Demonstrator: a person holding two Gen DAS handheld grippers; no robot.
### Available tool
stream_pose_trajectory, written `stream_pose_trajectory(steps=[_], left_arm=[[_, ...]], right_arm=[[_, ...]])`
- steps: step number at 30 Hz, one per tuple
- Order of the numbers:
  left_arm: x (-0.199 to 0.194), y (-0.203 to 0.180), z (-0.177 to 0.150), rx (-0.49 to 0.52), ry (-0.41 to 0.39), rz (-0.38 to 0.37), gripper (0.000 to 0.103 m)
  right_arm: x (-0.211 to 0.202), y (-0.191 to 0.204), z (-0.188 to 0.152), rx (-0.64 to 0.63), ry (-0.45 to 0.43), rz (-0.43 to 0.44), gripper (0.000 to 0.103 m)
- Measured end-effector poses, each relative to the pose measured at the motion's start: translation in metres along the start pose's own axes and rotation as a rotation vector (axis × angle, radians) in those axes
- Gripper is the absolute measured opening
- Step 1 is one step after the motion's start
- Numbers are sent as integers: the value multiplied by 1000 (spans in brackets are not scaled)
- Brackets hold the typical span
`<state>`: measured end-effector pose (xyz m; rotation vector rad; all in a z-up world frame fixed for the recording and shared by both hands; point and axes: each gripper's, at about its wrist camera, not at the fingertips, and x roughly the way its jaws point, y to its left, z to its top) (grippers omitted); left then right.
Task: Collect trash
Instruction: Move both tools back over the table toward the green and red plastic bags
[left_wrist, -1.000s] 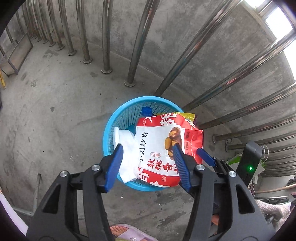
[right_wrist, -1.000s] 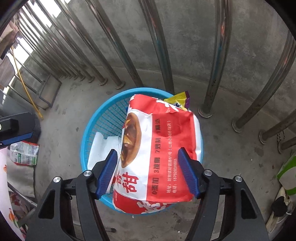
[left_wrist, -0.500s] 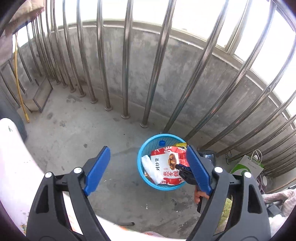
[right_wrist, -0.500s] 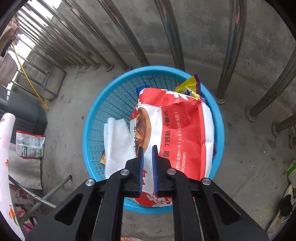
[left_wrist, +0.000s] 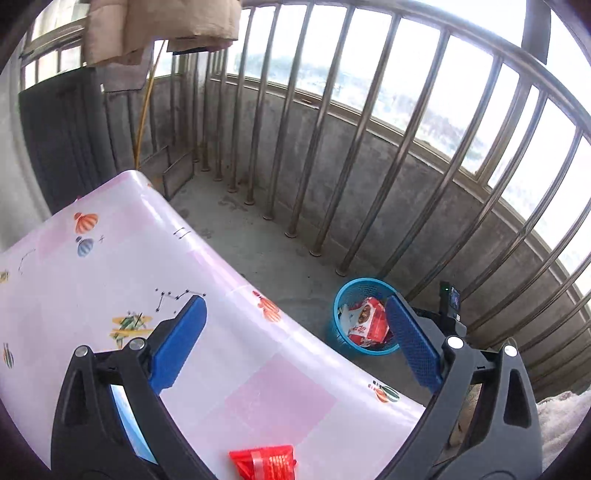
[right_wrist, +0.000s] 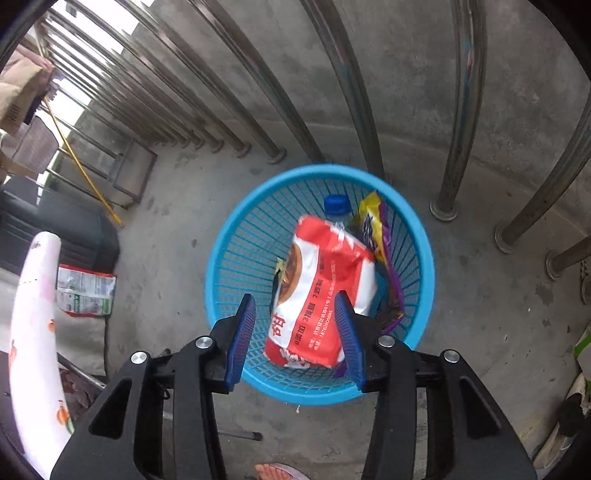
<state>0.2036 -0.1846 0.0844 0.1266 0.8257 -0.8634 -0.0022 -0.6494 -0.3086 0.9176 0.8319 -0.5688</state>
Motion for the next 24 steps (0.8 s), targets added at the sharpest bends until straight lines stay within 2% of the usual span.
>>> stream_pose_trajectory(steps=[3,7,11,14,20,22,24], left_arm=[[-34,25,-22,-87,-41,-26,94],[-76,49,-55,-182,-103,-55,94],[-117,70,-91,-257,-165,-37,94],[-143,84,-123,-298,-203,6,94],[-178,107,-189,-351,-247,231,94],[-186,115,-207,-371,-252,263,94],[-191,118,-220,-391,-265,276,94]], right_arm=[[-47,18,0,-66,-65,0,50],[-112,63,-4,-186,-184,-13,68],[-172,114,-21,-288,-302,-48,91],[-206,158,-47,-385,-368,-84,97],[-229,245,-109,-656,-368,-31,97],[-232,271,-131,-753,-350,12,97],[-230,290,-152,-823,-288,103,97]])
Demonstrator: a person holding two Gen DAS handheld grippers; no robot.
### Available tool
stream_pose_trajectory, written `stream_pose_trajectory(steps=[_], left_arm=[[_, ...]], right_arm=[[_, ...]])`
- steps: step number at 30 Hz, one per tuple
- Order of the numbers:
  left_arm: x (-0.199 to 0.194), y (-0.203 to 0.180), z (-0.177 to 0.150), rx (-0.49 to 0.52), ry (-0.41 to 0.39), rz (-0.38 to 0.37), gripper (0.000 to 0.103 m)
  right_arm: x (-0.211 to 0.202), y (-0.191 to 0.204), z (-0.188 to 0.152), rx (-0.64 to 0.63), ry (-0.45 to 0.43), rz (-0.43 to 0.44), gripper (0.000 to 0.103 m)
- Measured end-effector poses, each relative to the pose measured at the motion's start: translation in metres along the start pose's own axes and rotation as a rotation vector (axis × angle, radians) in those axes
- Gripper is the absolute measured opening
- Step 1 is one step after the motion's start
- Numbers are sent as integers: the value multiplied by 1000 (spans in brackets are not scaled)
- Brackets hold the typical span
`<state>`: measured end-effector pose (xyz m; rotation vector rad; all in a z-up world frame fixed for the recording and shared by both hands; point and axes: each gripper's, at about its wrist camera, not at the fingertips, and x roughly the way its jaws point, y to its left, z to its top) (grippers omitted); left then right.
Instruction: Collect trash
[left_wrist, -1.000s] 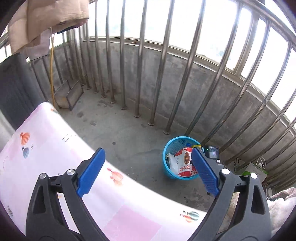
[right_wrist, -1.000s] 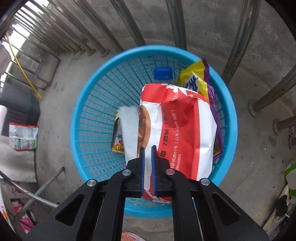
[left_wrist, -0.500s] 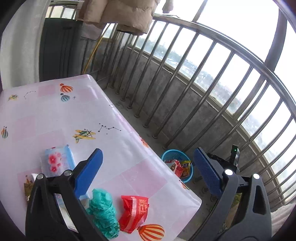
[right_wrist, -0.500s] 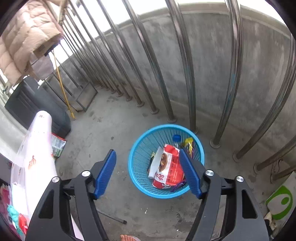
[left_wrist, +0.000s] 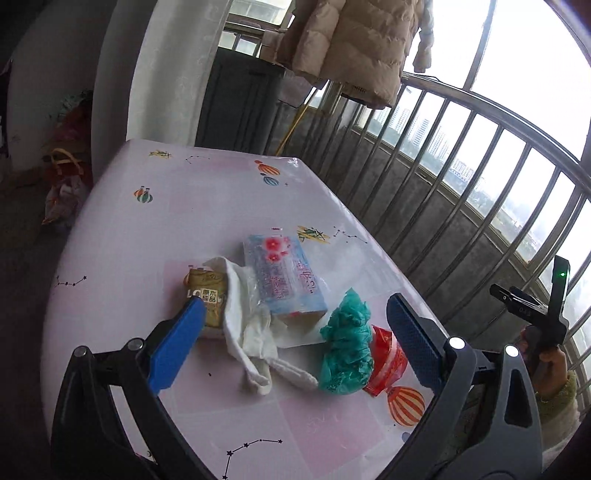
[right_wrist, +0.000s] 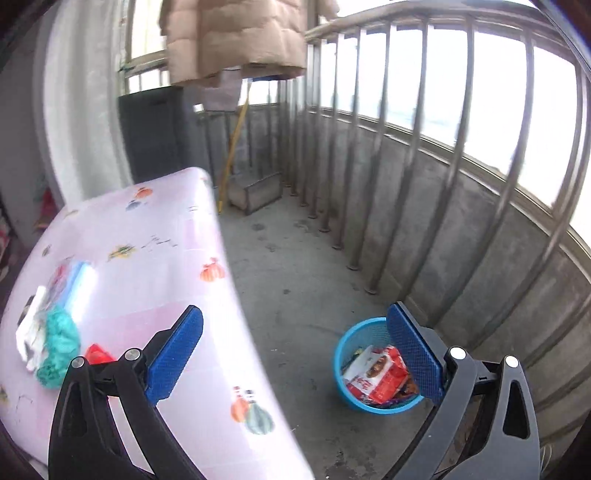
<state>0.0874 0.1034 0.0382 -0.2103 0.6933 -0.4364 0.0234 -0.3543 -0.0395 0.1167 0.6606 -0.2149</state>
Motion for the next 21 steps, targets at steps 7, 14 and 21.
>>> stream_pose_trajectory(steps=[7,14,21], left_arm=[[2,-17,-21,81,3,-54,94],[33,-48,-29,148,85,-148,94],[79,-65,-32,188,192,-149,68]], right_arm=[[13,64,-22,74,181,326,97],[42,84,-59,260,391,486,87],[74,90,-71,371,496,512,63]])
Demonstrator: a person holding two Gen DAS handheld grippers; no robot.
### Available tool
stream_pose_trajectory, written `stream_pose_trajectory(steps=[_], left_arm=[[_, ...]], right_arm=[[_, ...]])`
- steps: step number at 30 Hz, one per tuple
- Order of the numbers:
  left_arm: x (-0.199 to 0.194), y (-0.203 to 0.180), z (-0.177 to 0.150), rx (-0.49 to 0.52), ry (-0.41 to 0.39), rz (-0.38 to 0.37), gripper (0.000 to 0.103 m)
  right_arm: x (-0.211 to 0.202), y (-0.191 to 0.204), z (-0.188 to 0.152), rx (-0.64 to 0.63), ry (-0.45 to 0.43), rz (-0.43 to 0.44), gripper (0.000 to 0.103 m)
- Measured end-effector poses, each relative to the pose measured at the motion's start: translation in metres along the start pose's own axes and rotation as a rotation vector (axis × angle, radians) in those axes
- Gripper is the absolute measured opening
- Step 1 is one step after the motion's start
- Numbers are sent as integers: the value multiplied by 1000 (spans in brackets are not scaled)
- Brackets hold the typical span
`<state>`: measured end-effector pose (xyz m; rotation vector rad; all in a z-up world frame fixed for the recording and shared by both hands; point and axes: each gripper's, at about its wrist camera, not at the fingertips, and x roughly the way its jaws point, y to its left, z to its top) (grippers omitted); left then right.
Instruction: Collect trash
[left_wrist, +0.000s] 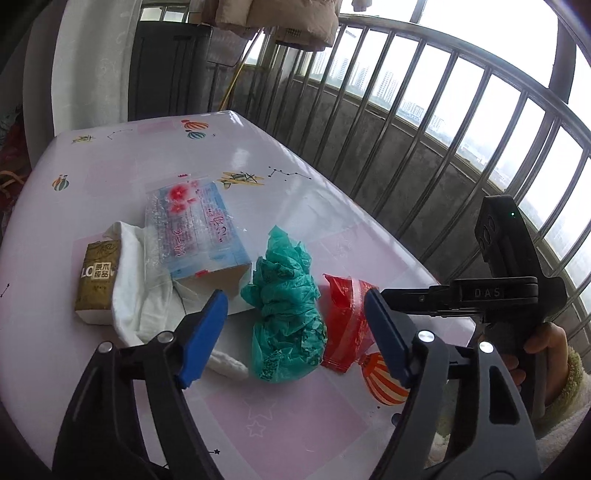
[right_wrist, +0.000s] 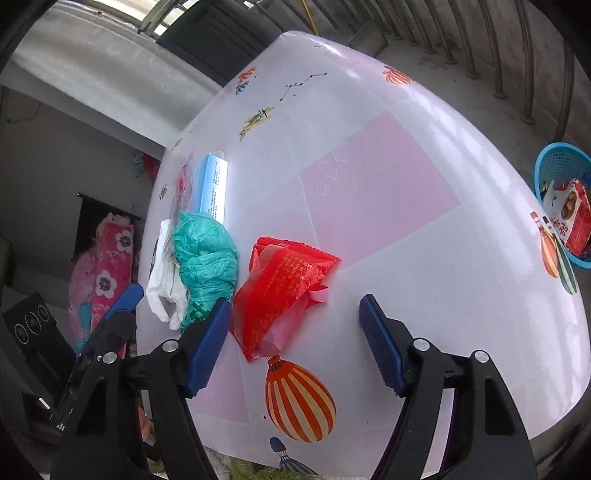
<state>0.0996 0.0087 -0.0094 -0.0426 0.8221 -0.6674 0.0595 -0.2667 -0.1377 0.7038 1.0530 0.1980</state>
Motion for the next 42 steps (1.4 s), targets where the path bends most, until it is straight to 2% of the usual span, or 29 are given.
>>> stream_pose_trajectory(steps=[3,5,6,8,13,18,22,29,33,34,35,37,38,42], left_arm=[[11,1,1,-25,29,-23,61],[17,1,1,-37,45,-32,58],[20,1,1,-42,54,-33,56],[27,0,0,-48,77,-32,53],[41,-4,-5,-47,126,-5,44],[51,-5,-8,-60,160,7,34],[51,-5,-9,-75,156,4,30],[37,-14,-23,-113,200,-26,29],[29,-17,-27,-118,182,-17,32],[27,-17,-26,-122,173,-17,34],[25,-16,-25,-127,163,-17,36],[22,-14,-23,-138,149,-10,45],[21,-12,-22,-143,143,-6,46],[25,-6,-19,-161,144,-2,46]], right_arm=[[5,3,5,-20,10,-12,49],[8,1,7,-30,24,-14,32],[9,0,8,-32,29,-16,28],[10,-4,11,-41,36,-22,11],[0,-11,17,-75,7,-46,5],[-12,-16,27,-117,-34,-85,5],[-19,-20,35,-156,-49,-114,5],[-23,-21,45,-236,-33,-167,5],[-25,-31,49,-168,-35,-132,8],[-28,-34,49,-143,-40,-121,15],[-31,-37,49,-116,-49,-108,26],[-37,-41,47,-68,-72,-75,43],[-39,-43,46,-44,-80,-57,48],[-36,-44,44,25,-85,5,53]])
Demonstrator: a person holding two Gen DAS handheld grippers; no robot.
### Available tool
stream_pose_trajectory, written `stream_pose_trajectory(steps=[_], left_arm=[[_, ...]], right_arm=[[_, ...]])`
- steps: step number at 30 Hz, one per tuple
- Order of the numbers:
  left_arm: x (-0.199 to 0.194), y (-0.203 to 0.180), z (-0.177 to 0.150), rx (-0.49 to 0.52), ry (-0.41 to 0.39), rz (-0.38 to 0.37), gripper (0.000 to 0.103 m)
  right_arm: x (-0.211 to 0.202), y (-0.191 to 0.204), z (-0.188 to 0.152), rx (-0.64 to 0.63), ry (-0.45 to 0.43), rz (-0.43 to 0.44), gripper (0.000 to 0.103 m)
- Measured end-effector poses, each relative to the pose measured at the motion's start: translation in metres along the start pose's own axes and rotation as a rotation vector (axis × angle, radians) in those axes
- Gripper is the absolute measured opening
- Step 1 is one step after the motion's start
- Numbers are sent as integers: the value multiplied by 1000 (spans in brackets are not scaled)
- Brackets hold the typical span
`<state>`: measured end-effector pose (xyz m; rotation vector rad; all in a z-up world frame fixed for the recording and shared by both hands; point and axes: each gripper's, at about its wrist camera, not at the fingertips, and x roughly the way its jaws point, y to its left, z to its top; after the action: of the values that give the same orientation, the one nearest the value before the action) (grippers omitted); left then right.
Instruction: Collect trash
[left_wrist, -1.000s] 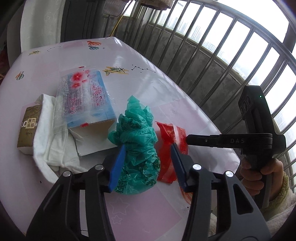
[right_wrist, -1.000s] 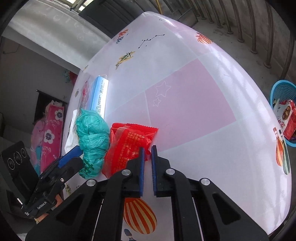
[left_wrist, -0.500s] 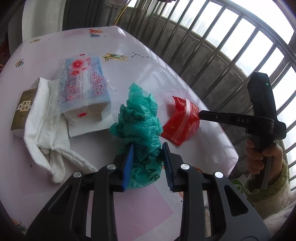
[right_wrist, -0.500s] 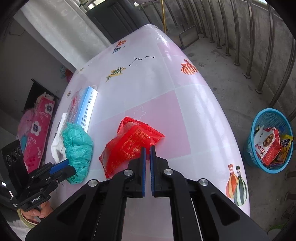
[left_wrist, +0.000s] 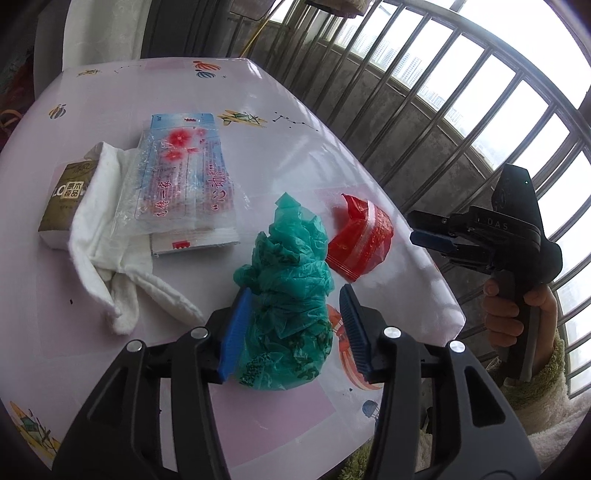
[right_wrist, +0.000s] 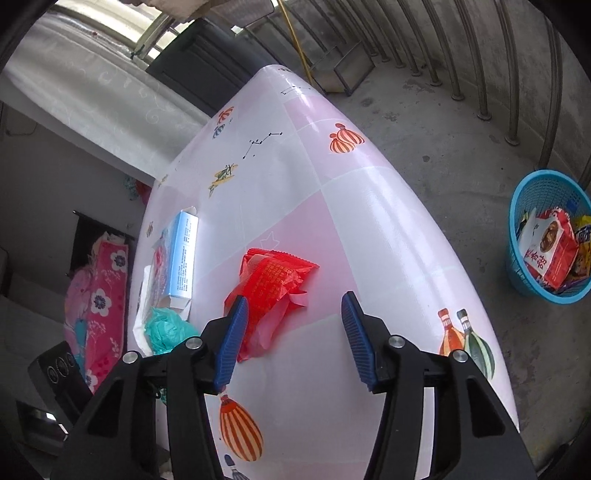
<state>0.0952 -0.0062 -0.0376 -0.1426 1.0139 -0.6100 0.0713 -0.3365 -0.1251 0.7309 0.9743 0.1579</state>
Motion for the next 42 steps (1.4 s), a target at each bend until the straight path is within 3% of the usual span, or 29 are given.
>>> stream_pose_trajectory(steps=[5,10,11,15,23,27,29,34,38,42], left_arm=[[7,4,2,-26,4,-7,46],[11,3,2,-36,4,-28,46],[11,3,2,-37,6,-31,46],[12,2,1,-38,11,-43,46],[16,3,4,-34,23,-54,46],[19,2,4,-40,26,-59,46],[20,1,3,-44,25,-58,46],[23,1,-1,-83,52,-87,44],[24,-4,-8,-91,71,-139,44],[19,-5,-8,-90,51,-129,44]], right_arm=[[22,20,7,-37,9,-47,55],[44,45,15,-160,20,-139,55],[47,49,16,-191,27,-151,49],[60,64,13,-338,71,-189,35],[51,92,-20,-719,114,-254,32],[36,86,-20,-685,90,-230,33],[26,79,-15,-602,67,-195,43],[-1,59,-12,-412,6,-115,55],[-6,49,-21,-354,33,-66,60],[3,49,-28,-308,70,-32,65]])
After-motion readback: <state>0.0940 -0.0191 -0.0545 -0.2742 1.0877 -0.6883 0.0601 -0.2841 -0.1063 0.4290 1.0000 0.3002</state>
